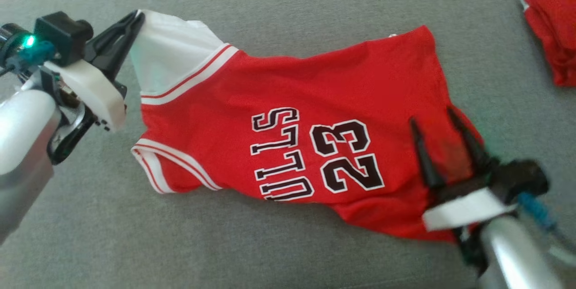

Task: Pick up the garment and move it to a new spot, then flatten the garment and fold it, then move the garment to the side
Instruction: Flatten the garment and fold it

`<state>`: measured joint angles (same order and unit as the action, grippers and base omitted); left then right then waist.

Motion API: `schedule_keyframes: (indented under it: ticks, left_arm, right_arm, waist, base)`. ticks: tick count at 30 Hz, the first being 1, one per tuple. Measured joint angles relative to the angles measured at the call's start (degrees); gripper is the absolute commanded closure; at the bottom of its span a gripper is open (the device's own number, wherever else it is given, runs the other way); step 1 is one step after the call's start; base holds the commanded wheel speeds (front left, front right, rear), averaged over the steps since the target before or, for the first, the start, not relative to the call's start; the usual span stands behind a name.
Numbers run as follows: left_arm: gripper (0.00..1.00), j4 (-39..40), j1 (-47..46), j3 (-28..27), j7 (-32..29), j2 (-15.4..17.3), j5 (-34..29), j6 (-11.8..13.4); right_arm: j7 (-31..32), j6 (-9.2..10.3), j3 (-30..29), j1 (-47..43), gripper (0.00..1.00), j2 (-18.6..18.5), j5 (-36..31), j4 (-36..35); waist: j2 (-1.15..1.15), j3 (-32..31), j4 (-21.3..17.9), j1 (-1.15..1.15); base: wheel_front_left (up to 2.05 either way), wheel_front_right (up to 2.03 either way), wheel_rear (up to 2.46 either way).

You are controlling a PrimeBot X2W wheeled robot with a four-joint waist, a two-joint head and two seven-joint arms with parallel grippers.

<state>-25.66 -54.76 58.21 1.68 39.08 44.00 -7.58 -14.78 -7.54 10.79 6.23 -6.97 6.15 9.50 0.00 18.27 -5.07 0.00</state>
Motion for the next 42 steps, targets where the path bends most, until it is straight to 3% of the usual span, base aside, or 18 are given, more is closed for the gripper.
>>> schedule_keyframes:
  ticks: [7,12,17,31,35,38,39,42]
  left_arm:
    - [1.0,0.1,-0.1,1.0,1.0,-1.7,-0.7,0.0]
    - [1.0,0.3,-0.6,1.9,1.5,-2.9,-0.8,0.0]
    - [1.0,0.5,-2.0,2.9,2.0,-3.8,-1.2,0.0]
    - [1.0,0.6,-4.3,4.7,3.0,-4.3,-1.2,0.0]
    - [1.0,0.1,-4.4,5.0,3.3,-4.4,-1.1,0.0]
    - [1.0,-0.1,-4.7,5.2,3.4,-4.4,-0.7,0.0]
    - [1.0,-0.2,-4.9,5.3,3.4,-4.4,-0.6,0.0]
    - [1.0,-0.4,-4.9,5.5,3.5,-4.5,-0.5,0.0]
  right_arm:
    - [2.9,0.0,-0.8,16.8,0.0,-8.9,4.6,16.0]
    - [10.0,0.0,7.3,28.2,0.0,-14.5,10.8,24.8]
    - [12.0,0.0,14.8,34.7,0.0,-18.8,12.8,31.9]
    - [14.6,0.0,31.5,45.5,0.0,-22.7,17.0,42.0]
    - [16.4,0.01,35.8,46.7,0.15,-23.6,21.3,42.1]
    - [18.9,0.01,38.9,47.4,0.48,-24.4,26.4,40.7]
    - [19.9,0.01,39.6,47.4,0.54,-24.6,28.5,40.1]
    - [22.1,0.02,41.7,47.8,0.53,-26.1,34.0,38.1]
  waist:
    - [0.0,0.5,2.3,0.0]
    - [0.0,1.4,4.2,0.01]
    - [0.0,2.4,5.9,0.01]
    - [0.0,5.3,8.0,0.0]
    - [0.0,5.3,8.3,0.0]
    - [0.0,5.3,8.4,0.0]
    - [0.0,5.4,8.4,0.0]
    - [0.0,5.5,8.6,0.0]
  base:
    - [0.0,0.0,0.0]
    - [0.0,0.0,0.0]
    - [0.0,0.0,0.0]
    - [0.0,0.0,0.0]
    - [0.0,0.0,0.0]
    - [0.0,0.0,0.0]
    - [0.0,0.0,0.0]
    - [0.0,0.0,0.0]
